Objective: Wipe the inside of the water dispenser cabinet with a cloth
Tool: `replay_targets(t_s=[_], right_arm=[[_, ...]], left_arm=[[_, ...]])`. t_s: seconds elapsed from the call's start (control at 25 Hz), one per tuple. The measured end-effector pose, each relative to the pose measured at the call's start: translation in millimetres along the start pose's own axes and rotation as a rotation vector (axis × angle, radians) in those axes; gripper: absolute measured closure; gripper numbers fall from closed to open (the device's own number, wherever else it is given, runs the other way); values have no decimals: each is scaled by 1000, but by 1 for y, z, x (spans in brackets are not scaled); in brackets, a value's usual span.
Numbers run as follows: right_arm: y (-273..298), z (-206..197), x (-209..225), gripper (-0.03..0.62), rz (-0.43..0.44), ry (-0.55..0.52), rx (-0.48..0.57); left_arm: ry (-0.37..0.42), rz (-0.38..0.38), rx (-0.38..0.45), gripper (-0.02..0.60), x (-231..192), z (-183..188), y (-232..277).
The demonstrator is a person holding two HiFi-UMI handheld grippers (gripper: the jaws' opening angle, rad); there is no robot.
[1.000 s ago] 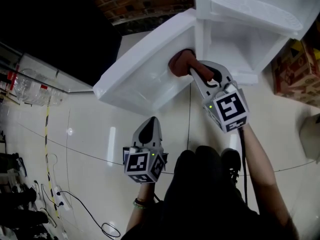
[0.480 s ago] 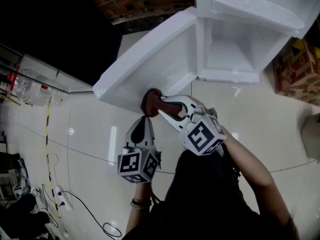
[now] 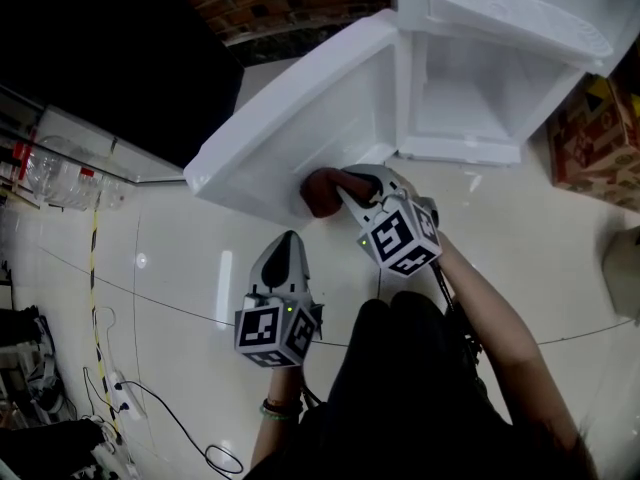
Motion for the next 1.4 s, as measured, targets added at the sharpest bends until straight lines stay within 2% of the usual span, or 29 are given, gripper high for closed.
replay_targets(t_s=[0.28, 0.44, 0.68, 1.04, 1.28, 1.4], right_arm=[[-24, -51, 62, 519, -196, 185, -119], [-39, -74, 84, 519, -244, 312, -138], [-62, -77, 90, 519, -269, 315, -106], [-97, -108, 144, 519, -438, 418, -103], [-98, -100, 168, 519, -489, 426, -23], [-91, -97, 177, 519, -478, 419, -7]], left_arm=[[-10, 4, 1, 598, -4, -1, -1], [-13, 3, -3, 598, -3, -2, 1], [-17, -21, -1, 598, 7, -2, 9], [22, -88, -20, 598, 36, 7, 33], [70, -125, -45, 598, 48, 13, 48], [69, -137, -52, 598, 55, 12, 56]])
Point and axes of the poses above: the fingertips, and each gripper's own axes: y forward along the fingers, x to its right, z out of its top, the point moved 10 cm from there along -y, backward along the fingers, and after that the axes turned 13 degrees about -x, right-handed, at the moved point
